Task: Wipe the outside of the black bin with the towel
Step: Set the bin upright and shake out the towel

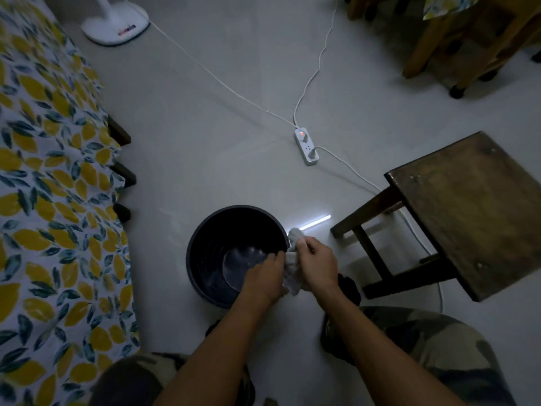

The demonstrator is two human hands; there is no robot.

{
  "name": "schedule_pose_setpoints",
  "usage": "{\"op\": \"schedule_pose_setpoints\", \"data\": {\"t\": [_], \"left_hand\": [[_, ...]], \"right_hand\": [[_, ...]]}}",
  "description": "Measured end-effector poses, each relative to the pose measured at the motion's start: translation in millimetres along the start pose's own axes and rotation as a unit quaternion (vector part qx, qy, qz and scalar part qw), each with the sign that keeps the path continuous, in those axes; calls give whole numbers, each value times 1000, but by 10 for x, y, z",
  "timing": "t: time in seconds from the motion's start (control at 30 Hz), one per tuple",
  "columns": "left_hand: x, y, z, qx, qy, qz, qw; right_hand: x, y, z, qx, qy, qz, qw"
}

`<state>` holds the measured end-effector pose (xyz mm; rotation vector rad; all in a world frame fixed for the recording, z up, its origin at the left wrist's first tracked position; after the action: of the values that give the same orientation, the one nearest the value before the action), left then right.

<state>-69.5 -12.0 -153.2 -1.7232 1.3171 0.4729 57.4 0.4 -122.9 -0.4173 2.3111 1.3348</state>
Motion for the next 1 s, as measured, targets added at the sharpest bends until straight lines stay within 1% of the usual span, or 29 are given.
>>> {"op": "schedule_pose_setpoints", "data": {"t": [0.07,0.13,0.27,0.33,0.4,0.5,0.53,0.6,0.63,0.67,0.77,0.83,0.93,1.0], "left_hand": [[-153,-80,-107,20,1,-124,992],[-337,-148,-233,47,-14,-228,972],[-840,-387,-641,67,-42,-357,931],[-1054,-494,-797,79,-78,-362,926],[-1253,-600,-931,93,-113,-361,921],[-1530,-779,-1137,103,-145,-398,900],[-1620,-840,-1212,107,-156,-412,892],[-1771,-953,-1350,115,-170,-441,874],[-1829,-1003,-1413,115,-170,-457,865],[-1883,-1055,-1486,117,-167,-472,858],[-1977,-1161,-1658,132,-175,-488,845],[-1991,-1216,-1751,140,-184,-501,834],[-1979,-1275,-1842,145,-203,-513,821],[-1987,-1298,-1897,146,-214,-536,804]], "right_hand": [[-104,150,-138,3,34,55,998],[-244,318,-270,1,57,103,993],[-575,653,-521,-36,81,187,978],[-726,800,-633,-59,94,226,968],[-893,950,-727,-76,90,249,961],[-1176,1107,-855,-95,76,258,958],[-1256,1132,-906,-106,76,237,963],[-1392,1133,-1004,-117,66,146,980],[-1453,1123,-1057,-107,60,109,986],[-1502,1110,-1112,-91,63,95,989],[-1617,1114,-1334,-47,131,141,980],[-1689,1143,-1469,-57,166,160,971],[-1766,1201,-1619,-62,198,181,961],[-1802,1260,-1694,-59,239,203,948]]}}
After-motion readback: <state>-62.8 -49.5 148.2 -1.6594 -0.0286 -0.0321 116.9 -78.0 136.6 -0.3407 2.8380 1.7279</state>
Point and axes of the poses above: each hand's wrist, its own z-axis towards the middle knuckle, its own x-axis out of the palm, y = z × x, the point moved 3 cm from there along z, towards the middle knuckle, and after that the axes turned 5 degrees about -z, right-handed, at the moved point
